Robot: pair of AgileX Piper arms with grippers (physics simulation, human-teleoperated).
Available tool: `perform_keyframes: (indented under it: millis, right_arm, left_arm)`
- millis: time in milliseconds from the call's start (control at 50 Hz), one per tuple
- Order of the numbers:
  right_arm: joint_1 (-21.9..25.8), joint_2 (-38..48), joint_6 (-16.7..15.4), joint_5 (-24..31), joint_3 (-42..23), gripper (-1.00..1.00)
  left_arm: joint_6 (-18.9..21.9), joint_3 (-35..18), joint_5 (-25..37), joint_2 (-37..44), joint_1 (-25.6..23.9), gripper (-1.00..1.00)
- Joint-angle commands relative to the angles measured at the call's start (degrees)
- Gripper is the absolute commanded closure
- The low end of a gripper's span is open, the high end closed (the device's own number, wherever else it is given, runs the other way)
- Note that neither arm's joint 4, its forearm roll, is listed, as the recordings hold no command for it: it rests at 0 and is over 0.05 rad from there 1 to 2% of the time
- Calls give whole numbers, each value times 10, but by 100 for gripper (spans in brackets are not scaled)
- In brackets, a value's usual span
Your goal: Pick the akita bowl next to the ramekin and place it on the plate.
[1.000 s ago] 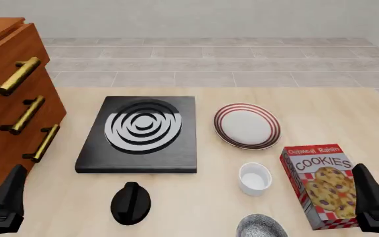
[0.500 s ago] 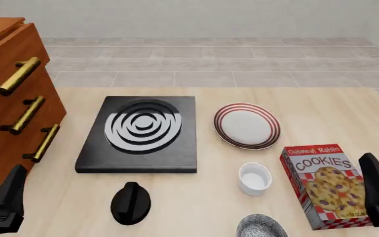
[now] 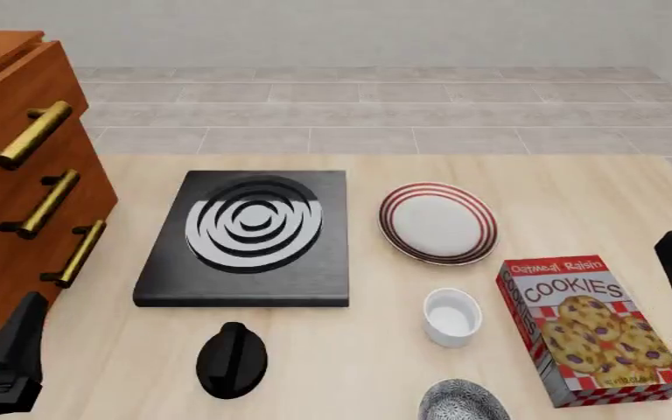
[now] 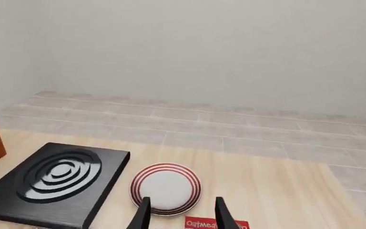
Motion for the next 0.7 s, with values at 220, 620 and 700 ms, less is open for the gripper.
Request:
perform_keyframes:
  millis: [220, 620, 700]
  right_arm:
    - [5, 94, 5, 106, -111, -100]
    - [18, 177, 15, 178, -153, -100]
    - [21, 185, 18, 188, -157, -100]
  left_arm:
    - [0, 0, 0, 0, 0, -100]
    - [0, 0, 0, 0, 0, -100]
    - [0, 0, 0, 0, 0, -100]
